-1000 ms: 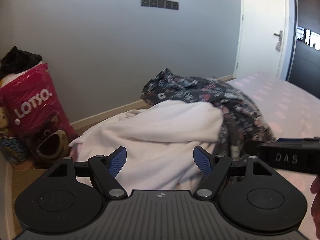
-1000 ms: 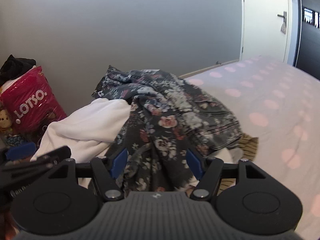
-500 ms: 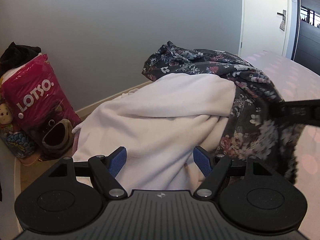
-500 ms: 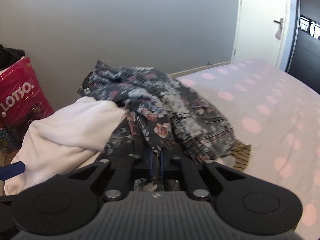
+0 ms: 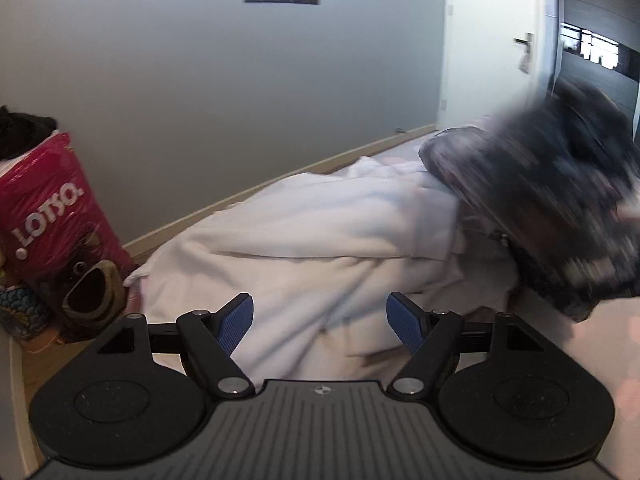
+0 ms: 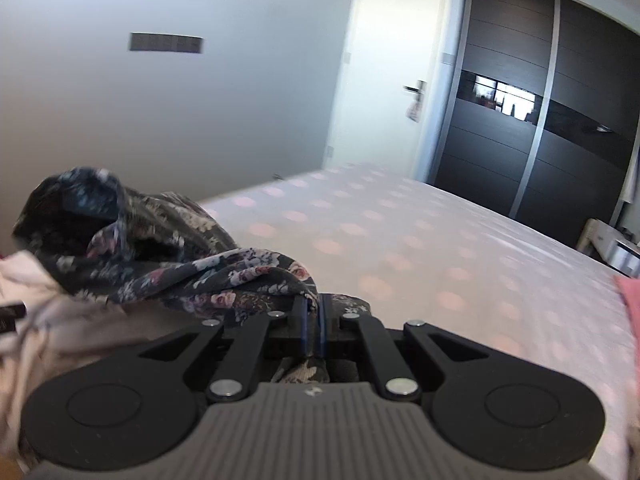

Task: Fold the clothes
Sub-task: 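Pull the floral jacket off the pile and lay it flat with the right gripper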

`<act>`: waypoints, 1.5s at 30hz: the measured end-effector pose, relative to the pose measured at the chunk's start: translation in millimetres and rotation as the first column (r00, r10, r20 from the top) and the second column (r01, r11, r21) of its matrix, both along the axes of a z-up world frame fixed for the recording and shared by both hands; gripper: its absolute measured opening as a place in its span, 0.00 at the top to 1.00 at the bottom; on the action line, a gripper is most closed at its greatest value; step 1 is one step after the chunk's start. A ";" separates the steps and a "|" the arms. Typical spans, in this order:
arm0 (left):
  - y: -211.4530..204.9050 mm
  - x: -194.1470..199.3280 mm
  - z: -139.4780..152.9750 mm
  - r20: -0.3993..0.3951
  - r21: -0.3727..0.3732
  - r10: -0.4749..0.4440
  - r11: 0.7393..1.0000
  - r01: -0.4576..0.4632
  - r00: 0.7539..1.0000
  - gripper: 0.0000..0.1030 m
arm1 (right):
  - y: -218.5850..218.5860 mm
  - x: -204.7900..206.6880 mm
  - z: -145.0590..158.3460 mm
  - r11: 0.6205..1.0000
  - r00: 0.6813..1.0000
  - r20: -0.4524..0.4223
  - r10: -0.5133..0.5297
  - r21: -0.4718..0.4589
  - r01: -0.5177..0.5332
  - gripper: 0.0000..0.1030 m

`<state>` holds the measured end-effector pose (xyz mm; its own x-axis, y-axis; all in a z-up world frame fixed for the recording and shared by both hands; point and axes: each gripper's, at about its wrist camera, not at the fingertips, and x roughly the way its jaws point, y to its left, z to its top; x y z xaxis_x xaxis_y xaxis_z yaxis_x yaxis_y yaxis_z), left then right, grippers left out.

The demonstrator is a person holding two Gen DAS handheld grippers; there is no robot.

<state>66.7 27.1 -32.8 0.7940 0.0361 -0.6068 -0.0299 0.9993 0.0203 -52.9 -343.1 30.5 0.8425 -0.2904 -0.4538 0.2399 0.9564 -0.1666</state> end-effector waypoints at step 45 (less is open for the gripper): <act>-270.3 -128.1 -108.5 -0.316 0.011 -0.685 0.689 0.724 0.657 0.42 | -57.3 -181.6 -173.9 0.981 0.915 -0.387 0.110 0.192 -0.037 0.57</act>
